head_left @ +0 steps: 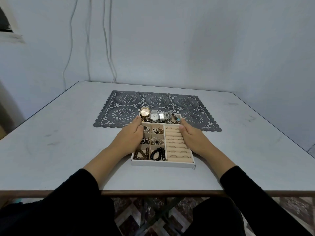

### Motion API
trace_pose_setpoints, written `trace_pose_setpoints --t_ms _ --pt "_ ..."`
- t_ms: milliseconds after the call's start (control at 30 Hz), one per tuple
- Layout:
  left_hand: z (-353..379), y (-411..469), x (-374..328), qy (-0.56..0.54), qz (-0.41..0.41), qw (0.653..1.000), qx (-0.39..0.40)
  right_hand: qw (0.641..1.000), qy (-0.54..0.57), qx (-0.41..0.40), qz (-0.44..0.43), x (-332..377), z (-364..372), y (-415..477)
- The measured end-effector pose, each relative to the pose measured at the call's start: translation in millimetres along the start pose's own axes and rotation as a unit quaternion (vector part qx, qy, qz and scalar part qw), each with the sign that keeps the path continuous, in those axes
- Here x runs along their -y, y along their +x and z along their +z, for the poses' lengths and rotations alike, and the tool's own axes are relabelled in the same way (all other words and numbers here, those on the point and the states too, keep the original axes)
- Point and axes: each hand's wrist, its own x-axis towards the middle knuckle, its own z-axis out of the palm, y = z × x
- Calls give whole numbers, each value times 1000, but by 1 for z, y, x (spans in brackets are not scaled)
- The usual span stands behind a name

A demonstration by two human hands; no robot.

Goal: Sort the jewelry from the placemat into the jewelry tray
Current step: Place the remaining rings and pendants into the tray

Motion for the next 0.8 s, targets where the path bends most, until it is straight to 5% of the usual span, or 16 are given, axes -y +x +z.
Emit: trace_pose_setpoints --t_ms 800 --pt "-4 63 12 27 -7 1000 7 1000 8 -16 1 -8 -2 67"
